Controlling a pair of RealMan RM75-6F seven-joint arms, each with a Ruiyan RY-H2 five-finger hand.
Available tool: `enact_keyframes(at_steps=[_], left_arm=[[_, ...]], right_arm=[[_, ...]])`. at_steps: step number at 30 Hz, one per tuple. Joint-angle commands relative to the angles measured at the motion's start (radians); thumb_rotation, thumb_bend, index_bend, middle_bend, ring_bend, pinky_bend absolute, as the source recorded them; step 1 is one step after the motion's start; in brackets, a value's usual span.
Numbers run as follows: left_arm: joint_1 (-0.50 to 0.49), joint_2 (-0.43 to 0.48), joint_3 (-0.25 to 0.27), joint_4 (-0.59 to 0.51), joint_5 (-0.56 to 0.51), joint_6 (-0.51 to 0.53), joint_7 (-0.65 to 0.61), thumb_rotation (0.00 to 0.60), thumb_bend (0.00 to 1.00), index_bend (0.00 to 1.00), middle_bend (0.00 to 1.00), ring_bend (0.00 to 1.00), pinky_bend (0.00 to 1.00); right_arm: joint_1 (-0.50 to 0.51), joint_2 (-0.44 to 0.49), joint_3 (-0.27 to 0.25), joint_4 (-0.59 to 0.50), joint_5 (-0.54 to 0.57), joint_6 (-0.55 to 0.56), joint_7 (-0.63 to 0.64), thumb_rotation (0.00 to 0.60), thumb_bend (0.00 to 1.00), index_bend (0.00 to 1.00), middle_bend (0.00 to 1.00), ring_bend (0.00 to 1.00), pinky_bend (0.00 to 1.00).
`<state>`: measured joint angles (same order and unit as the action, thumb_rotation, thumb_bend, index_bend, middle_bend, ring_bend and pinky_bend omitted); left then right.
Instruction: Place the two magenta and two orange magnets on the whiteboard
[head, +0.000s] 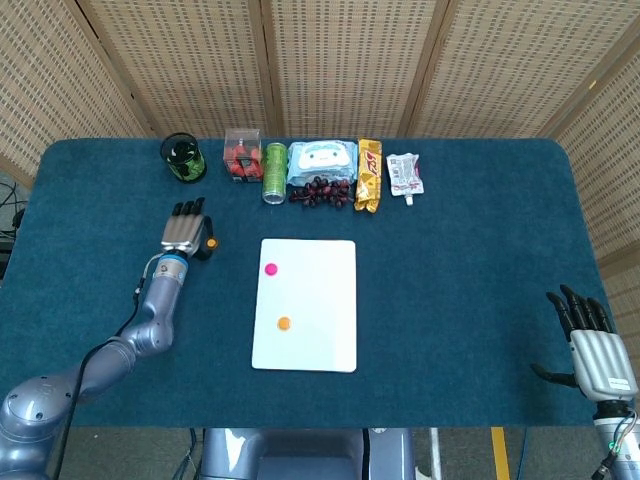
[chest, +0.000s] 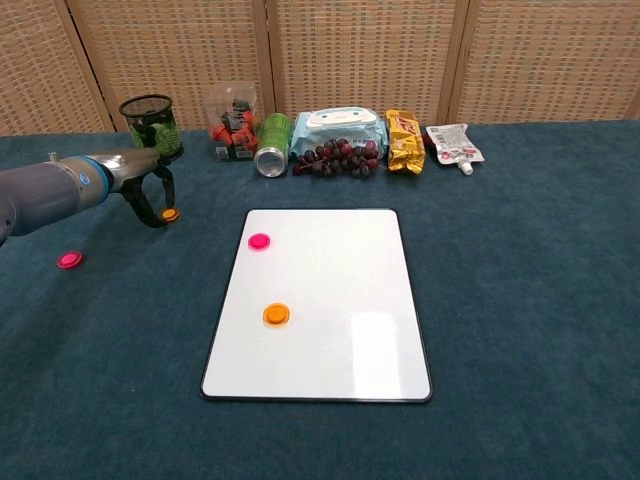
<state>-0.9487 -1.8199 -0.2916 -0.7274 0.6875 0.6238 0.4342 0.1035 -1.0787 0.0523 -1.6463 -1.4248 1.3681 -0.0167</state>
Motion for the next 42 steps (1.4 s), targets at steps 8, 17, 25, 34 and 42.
enact_keyframes(at_steps=[8, 17, 25, 34, 42], left_arm=[[0.043, 0.184, 0.014, -0.448, 0.139, 0.145, -0.012, 0.6, 0.33, 0.56, 0.0, 0.0, 0.0], [0.046, 0.232, 0.092, -0.756, 0.243, 0.201, 0.045, 0.6, 0.33, 0.56, 0.0, 0.0, 0.0], [-0.01, 0.156, 0.132, -0.817, 0.193, 0.231, 0.177, 0.6, 0.33, 0.56, 0.0, 0.0, 0.0], [-0.047, 0.1, 0.141, -0.812, 0.112, 0.257, 0.24, 0.6, 0.33, 0.56, 0.0, 0.0, 0.0], [-0.071, 0.055, 0.139, -0.774, 0.08, 0.251, 0.247, 0.6, 0.33, 0.56, 0.0, 0.0, 0.0]], right_arm=[[0.0, 0.0, -0.001, 0.0, -0.002, 0.002, 0.0, 0.6, 0.0, 0.0, 0.0, 0.0, 0.0], [-0.001, 0.0, -0.001, 0.0, -0.002, 0.002, 0.003, 0.6, 0.0, 0.0, 0.0, 0.0, 0.0], [-0.001, 0.001, -0.001, 0.003, -0.004, 0.001, 0.009, 0.6, 0.0, 0.0, 0.0, 0.0, 0.0], [0.0, 0.003, -0.002, 0.004, -0.005, -0.002, 0.018, 0.6, 0.0, 0.0, 0.0, 0.0, 0.0], [0.0, 0.004, -0.002, 0.004, -0.005, -0.002, 0.021, 0.6, 0.0, 0.0, 0.0, 0.0, 0.0]])
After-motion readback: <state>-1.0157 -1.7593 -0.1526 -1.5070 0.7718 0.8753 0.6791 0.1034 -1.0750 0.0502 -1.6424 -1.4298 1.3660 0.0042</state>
